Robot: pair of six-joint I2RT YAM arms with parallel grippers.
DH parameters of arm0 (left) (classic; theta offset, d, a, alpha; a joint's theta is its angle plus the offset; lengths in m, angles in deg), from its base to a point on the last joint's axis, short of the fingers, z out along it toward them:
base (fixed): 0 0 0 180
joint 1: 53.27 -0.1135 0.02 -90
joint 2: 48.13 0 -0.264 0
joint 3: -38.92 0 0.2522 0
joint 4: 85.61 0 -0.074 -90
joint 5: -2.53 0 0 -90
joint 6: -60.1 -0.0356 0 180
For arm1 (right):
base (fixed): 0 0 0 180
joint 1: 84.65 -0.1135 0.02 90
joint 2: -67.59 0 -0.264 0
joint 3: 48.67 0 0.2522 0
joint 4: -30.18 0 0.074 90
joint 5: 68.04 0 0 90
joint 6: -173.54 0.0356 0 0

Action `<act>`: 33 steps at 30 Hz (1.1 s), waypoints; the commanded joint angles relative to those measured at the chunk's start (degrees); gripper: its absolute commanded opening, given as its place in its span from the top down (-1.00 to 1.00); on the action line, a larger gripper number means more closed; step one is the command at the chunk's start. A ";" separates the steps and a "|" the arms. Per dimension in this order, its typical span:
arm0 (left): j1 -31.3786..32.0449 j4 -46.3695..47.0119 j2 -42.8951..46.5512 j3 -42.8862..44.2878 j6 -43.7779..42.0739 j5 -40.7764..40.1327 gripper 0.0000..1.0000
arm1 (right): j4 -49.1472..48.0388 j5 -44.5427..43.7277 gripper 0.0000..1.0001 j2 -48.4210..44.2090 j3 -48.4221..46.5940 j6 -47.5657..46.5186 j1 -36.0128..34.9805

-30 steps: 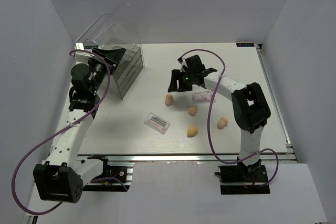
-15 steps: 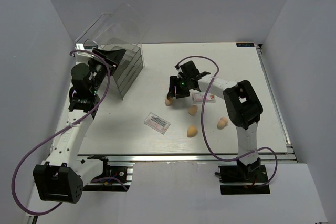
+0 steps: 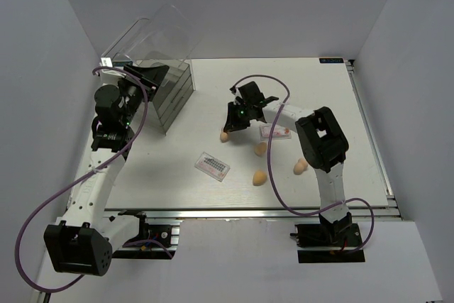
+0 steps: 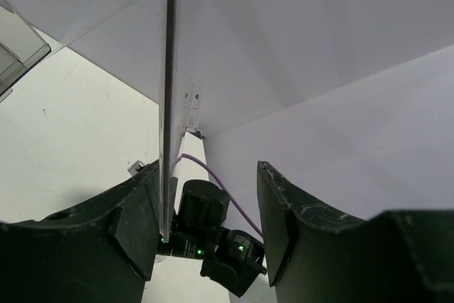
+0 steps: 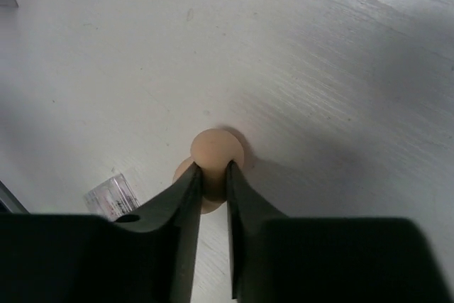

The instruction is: Organize the makeup

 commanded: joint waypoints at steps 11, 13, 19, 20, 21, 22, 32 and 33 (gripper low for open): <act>-0.40 2.54 0.88 3.59 2.44 0.54 -0.24 | -10.44 11.51 1.00 -1.70 -12.95 3.58 0.07; -0.40 2.98 0.79 3.59 2.80 0.80 -0.24 | -14.55 11.60 1.00 -0.39 -16.91 4.81 0.07; -0.40 4.48 1.31 2.89 4.12 0.98 -0.24 | -30.62 10.90 1.00 7.34 -26.49 16.82 -0.36; -0.40 4.56 1.40 2.98 4.29 0.98 -0.24 | -32.75 10.46 1.00 8.40 -27.11 18.77 -0.45; -0.40 4.65 1.49 3.06 4.47 0.98 -0.24 | -34.60 10.20 1.00 10.50 -27.90 20.36 -0.98; -0.40 4.56 1.58 3.06 4.47 0.98 -0.24 | -35.93 9.93 1.00 11.65 -29.91 22.03 -1.24; -0.49 6.67 2.28 2.89 7.45 0.45 -0.24 | -48.76 3.87 1.00 18.51 -34.93 19.32 -5.55; -0.49 6.41 2.37 3.06 7.46 0.54 -0.24 | -49.38 3.61 1.00 20.00 -37.29 19.15 -5.90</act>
